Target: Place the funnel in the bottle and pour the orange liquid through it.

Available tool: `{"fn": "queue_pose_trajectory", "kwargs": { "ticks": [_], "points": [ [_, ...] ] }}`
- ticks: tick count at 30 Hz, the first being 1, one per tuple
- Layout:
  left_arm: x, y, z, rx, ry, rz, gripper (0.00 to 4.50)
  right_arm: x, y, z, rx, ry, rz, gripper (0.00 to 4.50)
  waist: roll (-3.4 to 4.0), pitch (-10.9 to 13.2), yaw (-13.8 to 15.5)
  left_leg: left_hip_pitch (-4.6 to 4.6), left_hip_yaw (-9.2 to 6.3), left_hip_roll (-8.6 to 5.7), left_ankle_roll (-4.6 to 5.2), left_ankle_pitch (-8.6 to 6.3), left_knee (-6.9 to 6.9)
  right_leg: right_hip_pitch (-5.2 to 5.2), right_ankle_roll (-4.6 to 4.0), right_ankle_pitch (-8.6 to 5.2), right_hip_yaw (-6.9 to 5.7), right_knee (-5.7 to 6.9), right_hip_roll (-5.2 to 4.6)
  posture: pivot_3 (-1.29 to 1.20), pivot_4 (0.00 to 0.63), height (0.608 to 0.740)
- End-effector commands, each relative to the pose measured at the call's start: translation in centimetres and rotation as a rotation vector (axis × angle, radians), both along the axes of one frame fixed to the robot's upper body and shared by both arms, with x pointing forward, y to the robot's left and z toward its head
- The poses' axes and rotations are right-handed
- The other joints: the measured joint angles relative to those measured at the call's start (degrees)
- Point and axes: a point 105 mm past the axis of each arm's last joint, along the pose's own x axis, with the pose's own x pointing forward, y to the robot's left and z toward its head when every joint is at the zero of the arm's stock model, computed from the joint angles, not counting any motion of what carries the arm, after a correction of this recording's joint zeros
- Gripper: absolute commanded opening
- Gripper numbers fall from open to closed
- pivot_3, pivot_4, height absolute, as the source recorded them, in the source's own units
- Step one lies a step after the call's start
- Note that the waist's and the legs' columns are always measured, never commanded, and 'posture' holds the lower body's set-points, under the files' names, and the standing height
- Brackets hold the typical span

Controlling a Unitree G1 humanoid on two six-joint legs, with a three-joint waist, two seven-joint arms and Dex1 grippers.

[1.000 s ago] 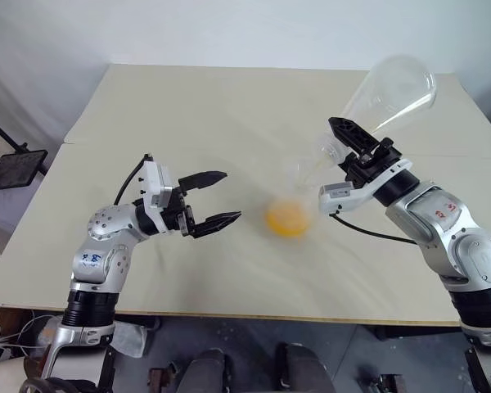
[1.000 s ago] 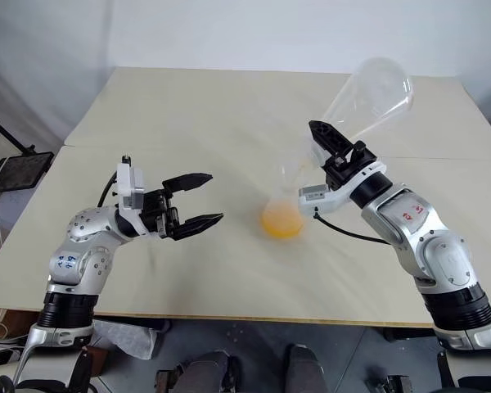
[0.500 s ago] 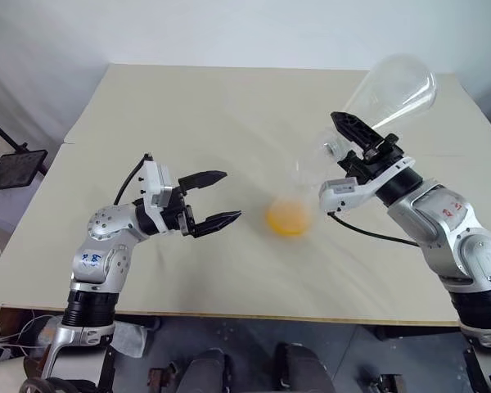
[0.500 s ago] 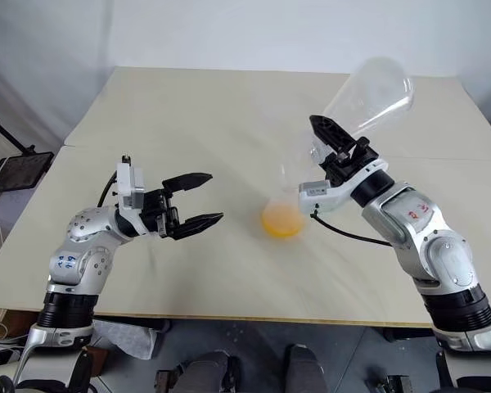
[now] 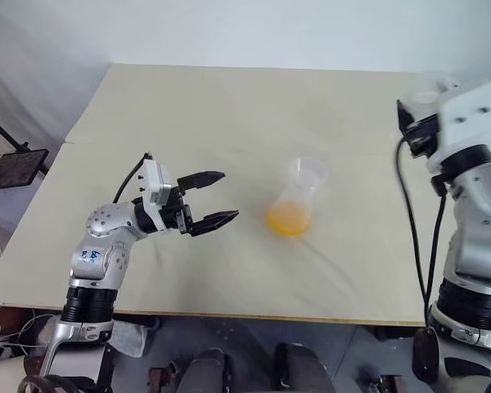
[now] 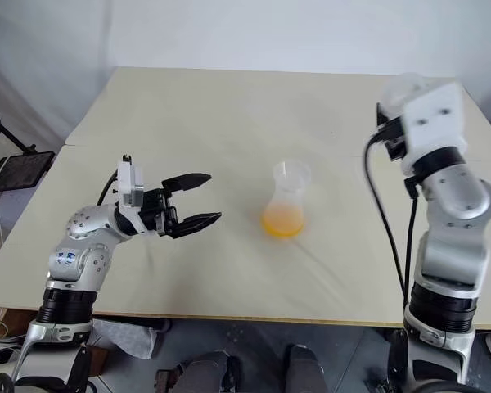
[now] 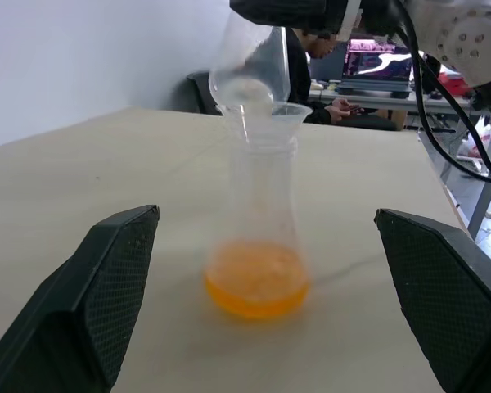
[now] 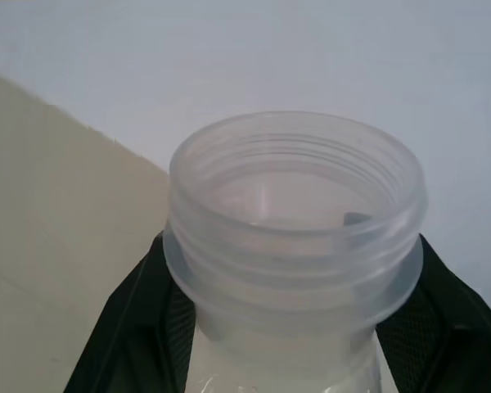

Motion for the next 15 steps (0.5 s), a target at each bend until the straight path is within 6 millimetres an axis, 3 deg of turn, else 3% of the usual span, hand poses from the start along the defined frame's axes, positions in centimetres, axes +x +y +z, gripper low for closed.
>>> {"fn": "queue_pose_trajectory", "kwargs": {
  "ticks": [1,5,13,15],
  "points": [
    [-0.2,-0.2,0.8,0.008,-0.034,-0.004,4.5,0.2,-3.6,-0.6,0.231,0.009,-0.007,2.46,0.0,0.0,-0.02,0.01,0.02,-0.04,0.0,0.0,-0.01,0.0,0.0,0.0,0.0,0.0,-0.02,0.0,0.15,0.74],
    [-0.3,-0.2,0.9,0.013,-0.038,0.002,4.5,1.3,-7.2,-2.4,0.363,0.059,-0.084,2.46,0.04,0.02,-0.17,0.01,0.08,-0.05,0.02,0.0,-0.06,-0.06,0.0,0.0,0.02,0.02,-0.02,0.0,0.15,0.74],
    [-0.3,0.0,1.3,0.017,-0.05,0.013,4.5,2.7,-7.7,-4.8,0.319,0.119,-0.087,2.46,0.06,0.03,-0.26,0.02,0.13,0.01,0.01,0.01,-0.07,-0.07,0.0,0.0,0.1,0.02,0.0,0.0,0.15,0.74],
    [-0.3,-0.1,1.4,0.019,-0.05,0.011,4.5,2.7,-7.8,-4.8,0.335,0.105,-0.085,3.21,0.06,0.04,-0.25,0.01,0.13,0.02,0.01,0.01,-0.06,-0.08,0.0,0.0,0.11,0.02,-0.01,0.0,0.15,0.74]
  ]
}}
